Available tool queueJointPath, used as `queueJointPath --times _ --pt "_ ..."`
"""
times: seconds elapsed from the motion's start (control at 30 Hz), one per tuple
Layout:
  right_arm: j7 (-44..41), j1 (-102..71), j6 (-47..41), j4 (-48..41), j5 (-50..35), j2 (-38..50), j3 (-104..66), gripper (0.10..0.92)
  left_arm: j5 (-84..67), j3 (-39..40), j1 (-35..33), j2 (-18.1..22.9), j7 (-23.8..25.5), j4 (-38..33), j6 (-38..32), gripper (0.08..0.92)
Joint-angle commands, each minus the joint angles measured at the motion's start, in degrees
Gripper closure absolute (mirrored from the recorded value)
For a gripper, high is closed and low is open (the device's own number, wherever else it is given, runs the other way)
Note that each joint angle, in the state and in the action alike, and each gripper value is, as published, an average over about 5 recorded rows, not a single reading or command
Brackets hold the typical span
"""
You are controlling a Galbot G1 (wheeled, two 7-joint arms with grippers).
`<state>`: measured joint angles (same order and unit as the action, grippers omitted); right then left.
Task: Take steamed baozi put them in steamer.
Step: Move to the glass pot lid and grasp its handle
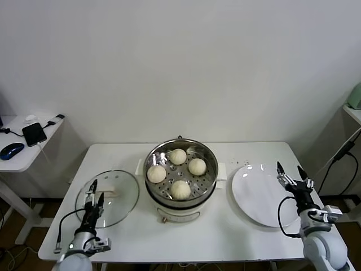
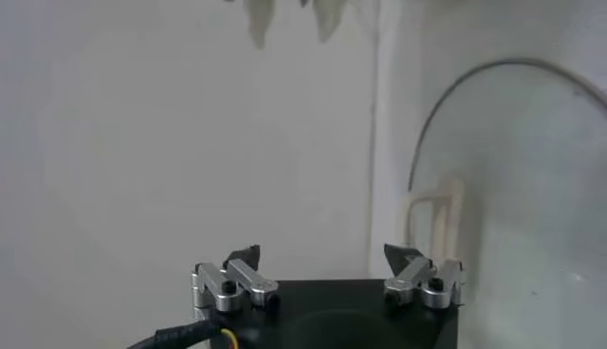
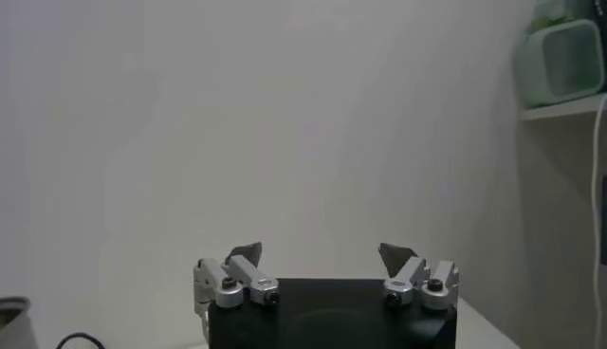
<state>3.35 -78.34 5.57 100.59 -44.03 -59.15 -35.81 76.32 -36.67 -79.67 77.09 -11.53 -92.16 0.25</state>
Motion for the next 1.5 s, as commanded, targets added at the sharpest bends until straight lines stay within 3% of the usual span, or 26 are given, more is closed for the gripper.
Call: queueJointPath --times 0.03,1.0,1.5 --pt "0.53 0.47 0.24 -0.67 1.51 -0.52 -0.18 0.203 5.25 2.58 3.25 -1.81 -2.40 7.68 2.43 0.177" --pt "0.14 1.22 1.31 -3.82 1.58 -0.38 0.67 0.202 6.62 4.11 9.59 -2.50 1.58 9.47 4.84 0.177" --pt "0.01 -0.23 2.09 -3.85 2.48 -0.69 0.73 0.203 5.42 4.93 13.90 -2.68 1.30 14.46 4.56 0.177"
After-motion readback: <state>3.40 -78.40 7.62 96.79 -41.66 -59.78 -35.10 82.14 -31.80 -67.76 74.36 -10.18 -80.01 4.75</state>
